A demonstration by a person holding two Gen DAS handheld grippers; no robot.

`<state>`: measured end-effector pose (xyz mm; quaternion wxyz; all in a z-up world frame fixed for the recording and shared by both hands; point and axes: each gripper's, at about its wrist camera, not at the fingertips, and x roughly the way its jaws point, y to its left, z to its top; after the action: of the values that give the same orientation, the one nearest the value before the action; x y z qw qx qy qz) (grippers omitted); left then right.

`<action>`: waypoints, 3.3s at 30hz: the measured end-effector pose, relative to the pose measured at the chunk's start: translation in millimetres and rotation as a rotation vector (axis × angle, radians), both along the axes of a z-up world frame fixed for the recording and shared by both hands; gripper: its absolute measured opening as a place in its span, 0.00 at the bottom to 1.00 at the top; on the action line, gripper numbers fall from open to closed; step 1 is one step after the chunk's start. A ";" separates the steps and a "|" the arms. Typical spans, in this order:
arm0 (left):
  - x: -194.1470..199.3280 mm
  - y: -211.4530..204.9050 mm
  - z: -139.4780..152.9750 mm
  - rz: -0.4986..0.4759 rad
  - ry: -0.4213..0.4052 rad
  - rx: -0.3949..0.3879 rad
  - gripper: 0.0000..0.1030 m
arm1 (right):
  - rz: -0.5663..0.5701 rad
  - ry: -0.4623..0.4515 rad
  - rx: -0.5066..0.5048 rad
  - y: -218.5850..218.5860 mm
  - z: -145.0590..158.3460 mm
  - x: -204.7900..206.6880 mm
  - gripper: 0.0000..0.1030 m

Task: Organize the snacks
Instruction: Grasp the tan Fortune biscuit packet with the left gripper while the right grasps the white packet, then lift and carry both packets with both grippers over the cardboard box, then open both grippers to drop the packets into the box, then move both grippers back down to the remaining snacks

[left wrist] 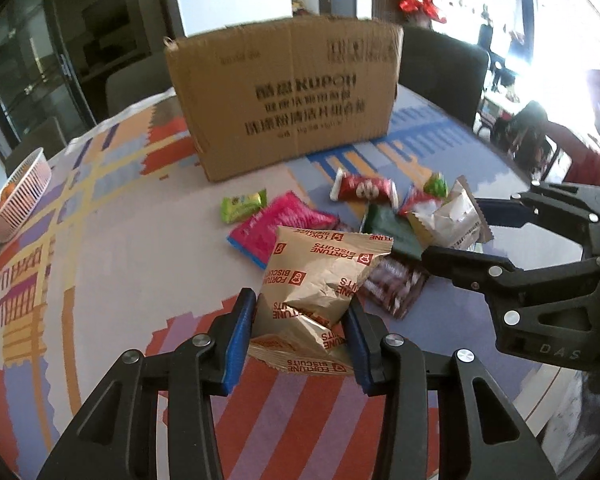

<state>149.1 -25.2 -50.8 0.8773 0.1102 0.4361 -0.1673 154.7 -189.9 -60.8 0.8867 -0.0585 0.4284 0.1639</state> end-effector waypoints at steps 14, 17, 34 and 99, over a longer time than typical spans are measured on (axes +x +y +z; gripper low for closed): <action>13.4 -4.6 66.5 0.050 -0.143 -0.087 0.42 | -0.074 -0.183 0.059 -18.8 68.6 10.9 0.49; 22.1 -7.4 79.5 0.044 -0.150 -0.093 0.42 | -0.090 -0.212 0.072 -23.0 82.6 17.1 0.49; 93.9 -13.1 138.5 0.070 -0.156 -0.114 0.42 | -0.117 -0.285 0.102 -36.1 141.9 67.0 0.49; 52.4 -29.5 111.2 0.061 -0.163 0.104 0.76 | -0.175 -0.082 -0.084 -62.4 117.3 62.7 0.65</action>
<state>201.5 -54.7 60.4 0.9077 0.1556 0.3744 -0.1083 217.4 -252.3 56.5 0.9112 -0.0645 0.4016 0.0654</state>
